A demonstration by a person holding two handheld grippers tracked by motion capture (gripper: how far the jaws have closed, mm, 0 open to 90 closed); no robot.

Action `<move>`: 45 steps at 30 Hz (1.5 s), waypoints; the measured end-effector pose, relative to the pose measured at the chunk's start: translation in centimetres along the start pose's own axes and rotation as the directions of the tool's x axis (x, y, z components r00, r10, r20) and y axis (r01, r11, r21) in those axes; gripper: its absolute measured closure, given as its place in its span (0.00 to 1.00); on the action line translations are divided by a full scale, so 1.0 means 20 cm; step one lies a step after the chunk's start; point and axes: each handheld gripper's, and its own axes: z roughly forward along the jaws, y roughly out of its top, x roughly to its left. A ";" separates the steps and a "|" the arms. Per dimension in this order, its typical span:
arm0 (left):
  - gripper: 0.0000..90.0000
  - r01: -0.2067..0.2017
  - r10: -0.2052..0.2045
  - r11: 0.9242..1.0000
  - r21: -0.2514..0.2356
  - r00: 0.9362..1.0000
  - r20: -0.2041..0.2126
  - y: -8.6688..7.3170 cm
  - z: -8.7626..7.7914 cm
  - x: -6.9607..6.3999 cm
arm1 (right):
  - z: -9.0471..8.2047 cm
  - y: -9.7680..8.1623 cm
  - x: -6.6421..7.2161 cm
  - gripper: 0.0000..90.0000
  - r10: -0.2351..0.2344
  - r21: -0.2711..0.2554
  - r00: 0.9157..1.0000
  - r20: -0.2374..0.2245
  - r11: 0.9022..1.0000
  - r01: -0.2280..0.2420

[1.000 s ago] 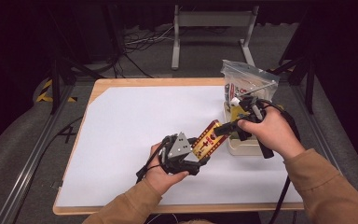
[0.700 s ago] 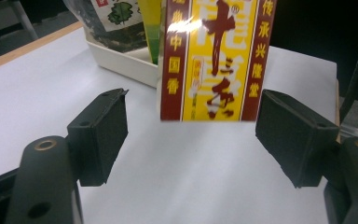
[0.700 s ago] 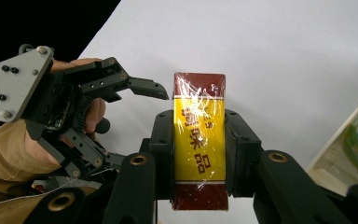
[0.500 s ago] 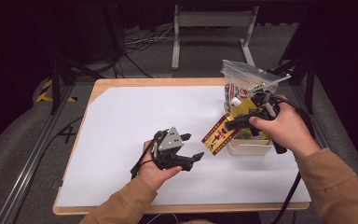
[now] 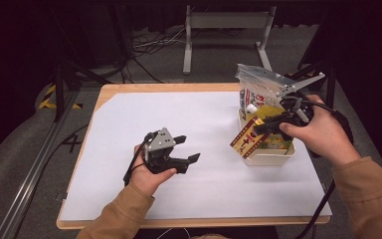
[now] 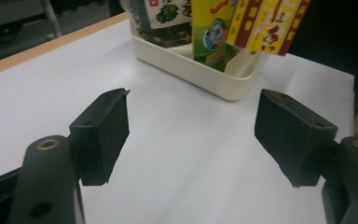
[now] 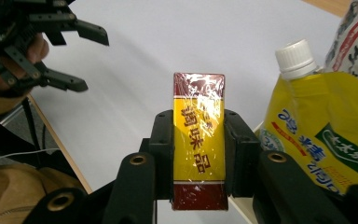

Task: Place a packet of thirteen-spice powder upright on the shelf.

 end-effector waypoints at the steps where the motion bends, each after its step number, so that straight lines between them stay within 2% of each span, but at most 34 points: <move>1: 0.31 0.007 -0.007 1.000 0.007 1.000 -0.005 0.00 -0.01 0.02 | 0.00 0.00 0.00 0.77 -0.009 0.000 1.000 0.003 1.000 0.009; 7: 0.31 0.033 -0.033 0.999 0.012 0.998 -0.046 0.00 -0.11 0.09 | -0.03 0.00 -0.02 0.77 -0.064 0.006 0.997 0.030 0.998 0.064; 11: 0.31 0.044 -0.042 0.999 0.029 0.997 -0.064 -0.01 -0.16 0.13 | -0.03 0.01 -0.02 0.77 -0.112 0.027 0.993 0.028 0.993 0.111; 14: 0.30 0.047 -0.045 0.998 0.039 0.997 -0.066 -0.02 -0.18 0.15 | -0.03 0.02 -0.02 0.77 -0.159 0.042 0.986 0.044 0.987 0.157; 19: 0.30 0.059 -0.055 0.997 0.052 0.996 -0.066 -0.02 -0.20 0.17 | -0.04 0.03 -0.03 0.77 -0.193 0.055 0.980 0.046 0.980 0.190; 21: 0.29 0.056 -0.052 0.997 0.056 0.997 -0.064 -0.02 -0.21 0.18 | -0.04 0.03 -0.03 0.77 -0.214 0.063 0.976 0.052 0.976 0.210; 22: 0.29 0.059 -0.055 0.996 0.060 0.997 -0.062 -0.03 -0.21 0.18 | -0.04 0.02 -0.04 0.77 -0.242 0.078 0.968 0.059 0.968 0.238; 24: 0.28 0.055 -0.050 0.996 0.072 0.996 -0.067 -0.03 -0.21 0.18 | -0.04 0.02 -0.04 0.77 -0.252 0.086 0.966 0.060 0.965 0.247; 29: 0.27 0.055 -0.050 0.996 0.074 0.997 -0.066 -0.03 -0.21 0.19 | -0.05 0.01 -0.04 0.77 -0.330 0.116 0.942 0.063 0.940 0.322; 32: 0.27 0.062 -0.057 0.995 0.081 0.996 -0.064 -0.04 -0.21 0.20 | -0.06 0.01 -0.05 0.77 -0.383 0.145 0.923 0.043 0.916 0.374; 33: 0.27 0.067 -0.063 0.995 0.079 0.996 -0.062 -0.04 -0.21 0.20 | -0.06 0.01 -0.05 0.77 -0.414 0.159 0.909 0.042 0.901 0.403; 37: 0.26 0.068 -0.063 0.995 0.076 0.996 -0.066 -0.04 -0.22 0.21 | -0.06 0.00 -0.06 0.77 -0.459 0.171 0.888 0.041 0.879 0.446; 38: 0.26 0.066 -0.061 0.995 0.076 0.996 -0.069 -0.04 -0.22 0.21 | -0.06 0.00 -0.06 0.77 -0.467 0.175 0.883 0.041 0.874 0.453; 39: 0.26 0.066 -0.061 0.995 0.076 0.996 -0.069 -0.04 -0.22 0.21 | -0.06 0.00 -0.06 0.77 -0.467 0.175 0.883 0.041 0.874 0.453; 41: 0.26 0.068 -0.062 0.995 0.075 0.996 -0.070 -0.04 -0.22 0.21 | -0.06 0.00 -0.06 0.77 -0.491 0.192 0.870 0.043 0.859 0.475; 42: 0.25 0.064 -0.057 0.995 0.080 0.995 -0.076 -0.04 -0.22 0.21 | -0.06 0.00 -0.06 0.77 -0.493 0.194 0.869 0.041 0.857 0.477; 45: 0.24 0.056 -0.049 0.995 0.083 0.995 -0.082 -0.04 -0.22 0.21 | -0.07 0.00 -0.07 0.77 -0.516 0.197 0.856 0.026 0.842 0.502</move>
